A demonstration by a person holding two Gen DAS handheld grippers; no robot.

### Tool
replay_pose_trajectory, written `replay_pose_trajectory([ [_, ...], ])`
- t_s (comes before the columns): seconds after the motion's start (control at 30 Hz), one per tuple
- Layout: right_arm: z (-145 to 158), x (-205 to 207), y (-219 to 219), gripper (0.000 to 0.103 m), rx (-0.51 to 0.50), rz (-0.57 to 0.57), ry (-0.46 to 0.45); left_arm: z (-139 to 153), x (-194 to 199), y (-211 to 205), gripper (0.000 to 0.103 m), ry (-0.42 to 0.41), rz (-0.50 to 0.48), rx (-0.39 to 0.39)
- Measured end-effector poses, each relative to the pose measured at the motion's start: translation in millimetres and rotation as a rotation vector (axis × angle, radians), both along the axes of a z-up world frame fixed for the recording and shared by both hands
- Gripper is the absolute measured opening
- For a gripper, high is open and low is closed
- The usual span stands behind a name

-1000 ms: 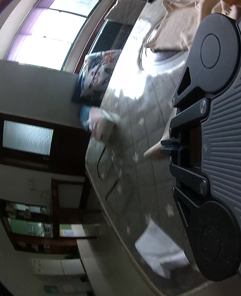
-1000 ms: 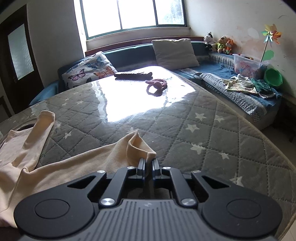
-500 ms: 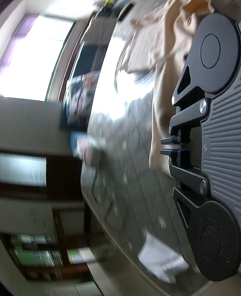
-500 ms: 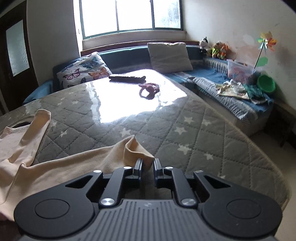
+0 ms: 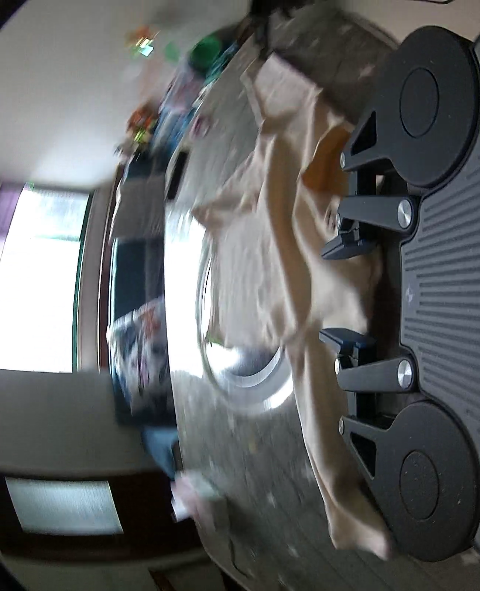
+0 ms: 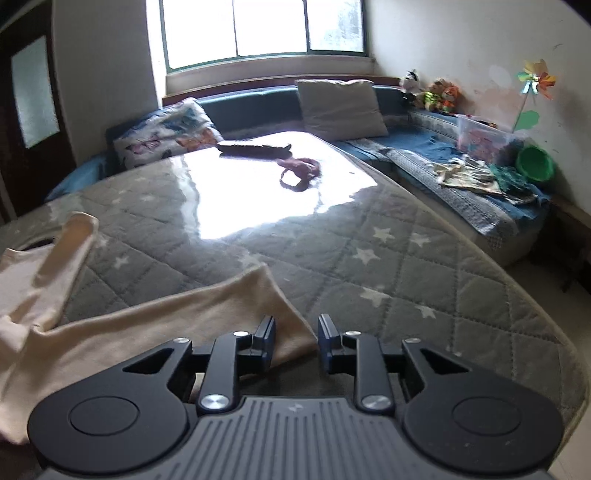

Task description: Fold clothes

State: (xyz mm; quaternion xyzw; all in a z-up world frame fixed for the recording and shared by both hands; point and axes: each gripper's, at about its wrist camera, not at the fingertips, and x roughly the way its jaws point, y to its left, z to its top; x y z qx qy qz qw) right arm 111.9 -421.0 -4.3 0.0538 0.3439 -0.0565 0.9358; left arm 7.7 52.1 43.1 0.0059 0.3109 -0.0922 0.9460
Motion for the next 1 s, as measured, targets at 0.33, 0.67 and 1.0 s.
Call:
replay_pose_trajectory([
  [0.33, 43, -34, 46, 0.024, -0.005, 0.274, -0.059, -14, 17, -49, 0.048, 0.002, -0.180, 0.115],
  [0.67, 53, -53, 163, 0.024, 0.037, 0.738, -0.032, -29, 24, -55, 0.033, 0.027, -0.227, 0.147],
  [1.0, 29, -64, 240, 0.023, -0.020, 0.943, 0.019, -26, 15, -47, 0.005, -0.012, -0.217, 0.111],
])
